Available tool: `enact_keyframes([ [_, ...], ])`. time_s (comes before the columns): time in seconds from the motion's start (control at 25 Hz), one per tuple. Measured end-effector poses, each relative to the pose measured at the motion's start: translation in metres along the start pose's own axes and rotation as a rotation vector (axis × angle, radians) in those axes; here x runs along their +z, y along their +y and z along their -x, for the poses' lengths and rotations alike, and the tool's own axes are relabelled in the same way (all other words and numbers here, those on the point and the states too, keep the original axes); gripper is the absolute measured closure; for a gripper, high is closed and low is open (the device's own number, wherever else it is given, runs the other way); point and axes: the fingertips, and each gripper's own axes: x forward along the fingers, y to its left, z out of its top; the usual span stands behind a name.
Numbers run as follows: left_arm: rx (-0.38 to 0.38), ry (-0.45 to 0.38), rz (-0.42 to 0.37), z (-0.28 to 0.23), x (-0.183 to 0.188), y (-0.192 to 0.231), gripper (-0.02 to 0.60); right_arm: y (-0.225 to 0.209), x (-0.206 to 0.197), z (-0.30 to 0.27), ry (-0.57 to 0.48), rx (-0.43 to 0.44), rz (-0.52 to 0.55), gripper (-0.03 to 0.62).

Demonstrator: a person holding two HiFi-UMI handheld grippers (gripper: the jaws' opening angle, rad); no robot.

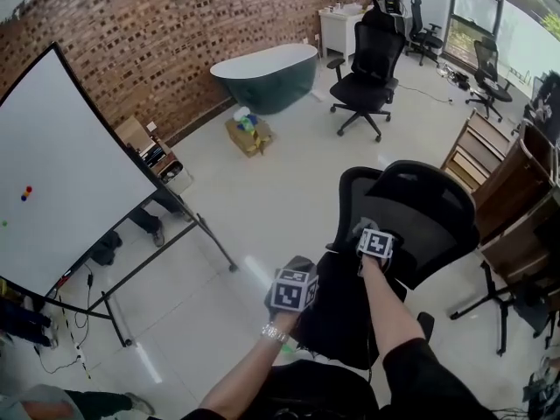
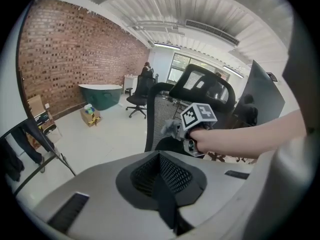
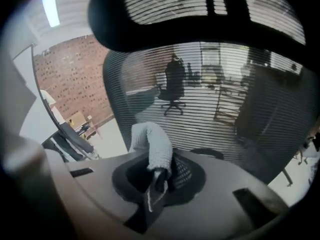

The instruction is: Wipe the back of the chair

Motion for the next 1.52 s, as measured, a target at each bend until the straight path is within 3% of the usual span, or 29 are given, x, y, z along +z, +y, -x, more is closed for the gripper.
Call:
enact_keyframes([
  [0.12, -0.003, 0.004, 0.008, -0.007, -0.002, -0.001, 0.580, -0.074, -0.001, 0.010, -0.037, -0.119, -0.037, 0.569],
  [0.24, -0.041, 0.006, -0.005, -0.020, 0.004, -0.015, 0.580, -0.136, -0.018, 0.032, -0.034, -0.166, -0.137, 0.569],
  [0.4, -0.103, 0.006, -0.030, -0.038, 0.015, -0.042, 0.580, -0.266, -0.018, 0.101, -0.132, -0.446, -0.163, 0.569],
  [0.52, -0.124, 0.007, -0.040, -0.044, 0.022, -0.053, 0.580, -0.295, -0.032, 0.123, -0.124, -0.401, -0.232, 0.569],
  [0.6, -0.135, 0.005, -0.041, -0.048, 0.023, -0.059, 0.580, -0.305, -0.037, 0.136, -0.142, -0.420, -0.252, 0.569],
  [0.72, -0.127, 0.002, -0.037, -0.049, 0.020, -0.063, 0.580, -0.307, -0.058, 0.147, -0.094, -0.546, -0.257, 0.569],
  [0.8, -0.114, -0.001, -0.034, -0.045, 0.017, -0.064, 0.580, -0.266, -0.069, 0.126, -0.029, -0.487, -0.249, 0.569],
  [0.92, -0.086, 0.003, -0.036, -0.038, 0.013, -0.055, 0.580, -0.145, -0.035, 0.069, -0.110, -0.167, -0.122, 0.569],
  [1.0, -0.067, 0.013, -0.035, -0.035, 0.008, -0.050, 0.580, -0.078, -0.016, 0.044, -0.140, -0.024, -0.046, 0.569],
  [1.16, -0.027, 0.030, -0.029, -0.022, -0.008, -0.042, 0.580, -0.006, -0.017, 0.010, -0.067, 0.112, 0.040, 0.569],
  [1.28, 0.010, 0.034, -0.023, -0.009, -0.016, -0.028, 0.580, -0.019, -0.045, -0.009, 0.093, 0.072, -0.007, 0.569],
  [1.52, 0.016, 0.026, -0.014, -0.006, -0.021, -0.020, 0.580, -0.138, -0.058, 0.011, 0.095, -0.033, -0.079, 0.569],
])
